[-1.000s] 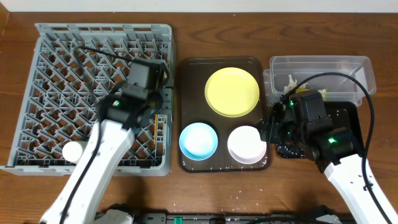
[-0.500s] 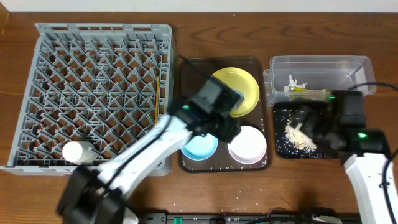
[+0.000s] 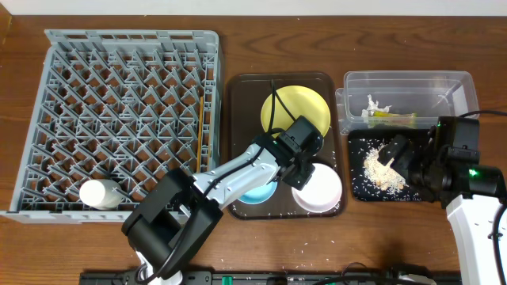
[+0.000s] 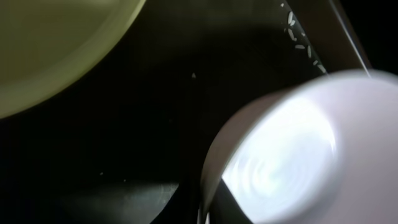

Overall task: Sort waste into correct bins and load items into the dishwasher
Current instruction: 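Reach the left gripper to the white bowl and grasp its rim, then carry the white bowl left and lower it into the dish rack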

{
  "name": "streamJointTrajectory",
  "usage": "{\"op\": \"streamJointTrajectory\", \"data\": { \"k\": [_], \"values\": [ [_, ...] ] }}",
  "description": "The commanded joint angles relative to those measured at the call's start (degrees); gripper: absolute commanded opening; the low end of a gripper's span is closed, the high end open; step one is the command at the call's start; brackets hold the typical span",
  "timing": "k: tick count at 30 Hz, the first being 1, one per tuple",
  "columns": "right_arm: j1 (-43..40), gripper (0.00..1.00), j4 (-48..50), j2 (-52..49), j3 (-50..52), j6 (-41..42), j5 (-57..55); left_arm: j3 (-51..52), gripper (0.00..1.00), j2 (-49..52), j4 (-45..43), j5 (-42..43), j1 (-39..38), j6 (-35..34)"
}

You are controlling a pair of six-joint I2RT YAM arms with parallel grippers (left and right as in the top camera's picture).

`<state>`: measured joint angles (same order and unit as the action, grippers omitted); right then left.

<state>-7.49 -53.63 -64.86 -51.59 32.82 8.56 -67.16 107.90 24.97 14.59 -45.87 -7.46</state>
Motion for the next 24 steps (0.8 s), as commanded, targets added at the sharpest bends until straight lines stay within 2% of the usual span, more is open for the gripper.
{"op": "streamJointTrajectory", "data": {
  "k": [1,5,7,10,12,13,16,24],
  "values": [
    [-0.7,0.99,-0.2,0.0,-0.3,-0.8,0.3,-2.9,0.08,-2.3,2.2,-1.8,0.1,-1.0],
    [-0.7,0.99,-0.1,0.0,-0.3,-0.8,0.3,-6.3,0.07,-9.0,7.8,-3.0,2.0,-1.0],
    [-0.7,0.99,-0.1,0.0,-0.3,-0.8,0.3,-7.2,0.08,-14.2,10.9,-9.1,3.9,-1.4],
    [-0.7,0.99,0.0,0.0,-0.3,-0.8,0.3,-7.2,0.07,-21.4,14.4,-28.1,6.3,-1.2],
    [-0.7,0.99,0.1,0.0,-0.3,-0.7,0.3,-7.2,0.07,-24.2,16.5,-40.0,7.8,1.5],
    [-0.7,0.99,0.1,0.0,-0.3,-0.8,0.3,-7.2,0.07,-25.1,18.3,-48.6,9.4,2.8],
    [-0.7,0.99,0.1,0.0,-0.3,-0.8,0.3,-6.9,0.07,-24.9,20.7,-61.9,14.4,2.8],
    [-0.7,0.99,0.1,0.0,-0.3,-0.7,0.3,-6.2,0.07,-19.4,16.6,-73.5,30.3,3.4]
  ]
}}
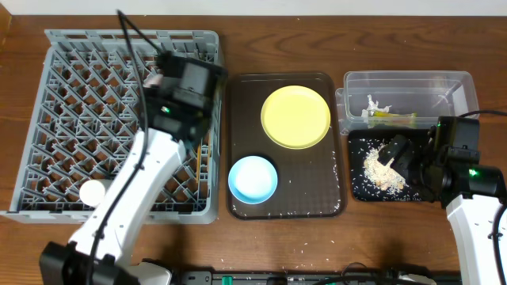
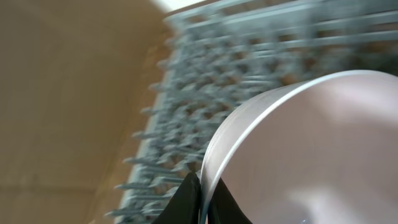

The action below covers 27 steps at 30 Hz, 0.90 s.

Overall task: Sort waste into correct bins and load items into the dishwasher
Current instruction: 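Carry the white bowl left and lower it into the dish rack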

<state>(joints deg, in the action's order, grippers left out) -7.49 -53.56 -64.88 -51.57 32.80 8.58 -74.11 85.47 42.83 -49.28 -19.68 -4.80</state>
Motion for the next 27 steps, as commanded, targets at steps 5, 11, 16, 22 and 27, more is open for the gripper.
{"op": "streamJointTrajectory", "data": {
  "k": [5,11,16,22,27],
  "values": [
    [-0.7,0.99,0.2,0.0,-0.3,-0.7,0.3,0.7,0.08,10.6,-6.8,-10.4,7.1,0.7],
    [-0.7,0.99,0.4,0.0,-0.3,-0.7,0.3,0.7,0.08,19.2,-10.0,-22.3,6.7,0.7],
    [-0.7,0.99,0.5,0.0,-0.3,-0.7,0.3,0.7,0.07,20.7,-11.0,-23.9,4.8,-0.2],
    [-0.7,0.99,0.4,0.0,-0.3,-0.7,0.3,0.7,0.07,20.7,-11.3,-26.9,5.0,-0.2],
    [-0.7,0.99,0.4,0.0,-0.3,-0.7,0.3,0.8,0.08,20.9,-11.1,-21.8,4.0,-0.2]
  ]
}}
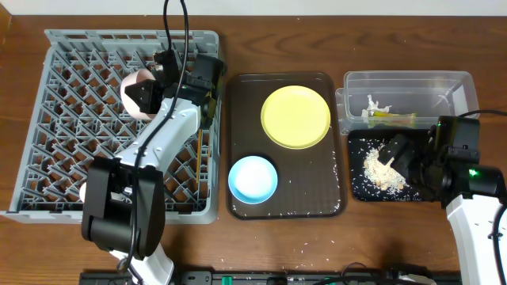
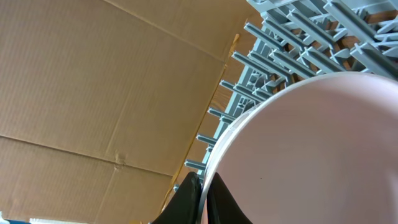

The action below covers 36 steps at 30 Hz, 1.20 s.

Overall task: Sort waste into correct bins and load items into the dishwasher
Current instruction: 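Carry the white bowl left and lower it into the dish rack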

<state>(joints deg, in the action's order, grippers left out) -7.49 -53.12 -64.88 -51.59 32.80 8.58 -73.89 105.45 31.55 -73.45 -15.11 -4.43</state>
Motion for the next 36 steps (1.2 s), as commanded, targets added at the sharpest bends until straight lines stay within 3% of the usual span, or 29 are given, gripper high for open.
{"op": "streamJointTrajectory", "data": {
  "k": [1,11,16,23,33,36],
  "values": [
    [-0.7,0.99,0.0,0.0,-0.3,-0.7,0.3,0.5,0.07,1.0,0.3,3.2,-0.9,-0.6],
    [-0.7,0.99,-0.1,0.0,-0.3,-0.7,0.3,0.6,0.12,1.0,6.3,11.1,-5.1,-3.3],
    [-0.7,0.99,-0.1,0.0,-0.3,-0.7,0.3,0.6,0.24,-0.4,15.6,12.2,-7.5,-13.3],
    [-0.7,0.99,-0.1,0.0,-0.3,-0.7,0.3,0.5,0.3,-0.8,24.0,18.9,-7.5,-21.7],
    [-0.7,0.99,-0.1,0.0,-0.3,-0.7,0.3,-0.8,0.45,-8.2,24.7,33.5,-7.5,-25.0],
    [-0.7,0.99,0.0,0.0,-0.3,-0.7,0.3,-0.9,0.49,-14.2,24.3,42.9,-7.5,-24.3]
  ]
}}
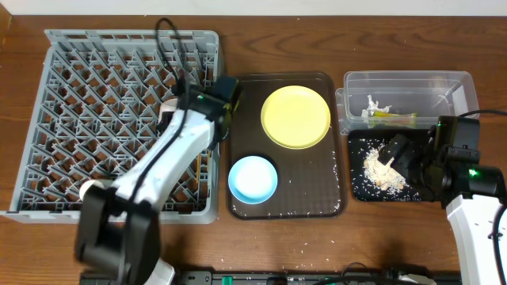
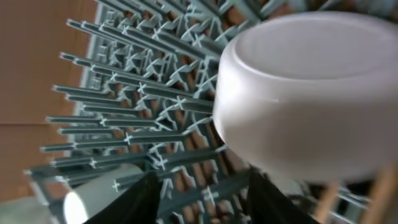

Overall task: Sort waste into correct bins and load items into the dishwasher
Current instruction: 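Carry the white bowl left and lower it into the dish rack, then reach the left gripper to the blue bowl and grasp its rim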

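A pale pink bowl [image 2: 305, 93] rests upside down on the prongs of the grey dishwasher rack [image 1: 79, 95]. My left gripper [image 2: 205, 202] is open just beside it, with only rack between its black fingers [image 2: 144, 200]. From overhead the left gripper [image 1: 176, 119] is over the rack's right side and the arm hides the bowl. A white cup [image 2: 93, 202] lies in the rack's front left corner [image 1: 93, 191]. My right gripper [image 1: 394, 150] hovers over the rice heap; its jaws are unclear.
A brown tray [image 1: 238, 142] holds a yellow plate [image 1: 295, 116] and a small blue dish [image 1: 253, 177]. At the right stand a clear bin [image 1: 408, 83] with scraps and a black tray [image 1: 360, 188] of rice. Rice grains lie scattered along the table's front.
My left gripper was shut on the pink bowl's rim over the rack's back. Now it is open and the bowl sits upside down in the rack. The arm is nearer the rack's right side.
First my left gripper was at the pink bowl on the brown tray's front right. Then it held the bowl over the rack's back right, then further left over the rack. Now the bowl lies inverted in the rack, released. The right arm stayed put.
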{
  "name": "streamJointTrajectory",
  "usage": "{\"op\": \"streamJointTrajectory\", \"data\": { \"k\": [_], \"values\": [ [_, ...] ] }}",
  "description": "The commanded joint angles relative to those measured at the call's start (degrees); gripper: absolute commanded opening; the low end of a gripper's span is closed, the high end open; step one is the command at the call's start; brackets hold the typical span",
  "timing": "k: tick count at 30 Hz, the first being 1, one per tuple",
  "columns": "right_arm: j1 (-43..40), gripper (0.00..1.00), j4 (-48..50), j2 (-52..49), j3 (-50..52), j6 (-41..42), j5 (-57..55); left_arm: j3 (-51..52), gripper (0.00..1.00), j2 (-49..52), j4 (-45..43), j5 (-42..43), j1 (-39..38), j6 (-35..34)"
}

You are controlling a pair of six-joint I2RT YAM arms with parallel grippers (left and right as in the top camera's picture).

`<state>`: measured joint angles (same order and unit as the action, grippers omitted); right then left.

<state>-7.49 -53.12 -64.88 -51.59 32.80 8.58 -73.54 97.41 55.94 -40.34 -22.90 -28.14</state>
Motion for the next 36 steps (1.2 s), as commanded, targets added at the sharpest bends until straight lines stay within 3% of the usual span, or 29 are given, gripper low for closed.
{"op": "streamJointTrajectory", "data": {
  "k": [1,4,7,12,15,23,25,27,31,36],
  "values": [
    [-0.7,0.99,0.0,0.0,-0.3,-0.7,0.3,-1.2,0.5,-7.6,0.0,14.2,0.2,0.6],
    [-0.7,0.99,-0.1,0.0,-0.3,-0.7,0.3,-1.2,0.5,-11.6,0.1,30.8,0.0,2.8],
    [-0.7,0.99,0.0,0.0,-0.3,-0.7,0.3,-1.2,0.5,-12.9,0.2,42.1,-2.1,5.5],
    [-0.7,0.99,0.0,0.0,-0.3,-0.7,0.3,2.3,0.49,-10.1,-0.9,41.1,-11.5,7.5],
    [-0.7,0.99,-0.1,0.0,-0.3,-0.7,0.3,3.3,0.49,-6.4,-2.3,33.9,-14.5,7.5],
    [-0.7,0.99,0.0,0.0,-0.3,-0.7,0.3,3.3,0.49,10.2,-3.6,31.4,-15.1,9.5],
    [-0.7,0.99,0.0,0.0,-0.3,-0.7,0.3,3.3,0.43,12.1,-4.1,34.6,-15.2,9.5],
    [-0.7,0.99,0.0,0.0,-0.3,-0.7,0.3,3.2,0.25,12.9,-6.4,40.0,-15.2,9.4],
    [-0.7,0.99,0.0,0.0,-0.3,-0.7,0.3,3.2,0.08,12.6,-12.8,51.3,-15.2,7.8],
    [-0.7,0.99,0.0,0.0,-0.3,-0.7,0.3,1.4,0.07,9.8,-11.2,51.3,-13.4,6.4]
  ]
}}
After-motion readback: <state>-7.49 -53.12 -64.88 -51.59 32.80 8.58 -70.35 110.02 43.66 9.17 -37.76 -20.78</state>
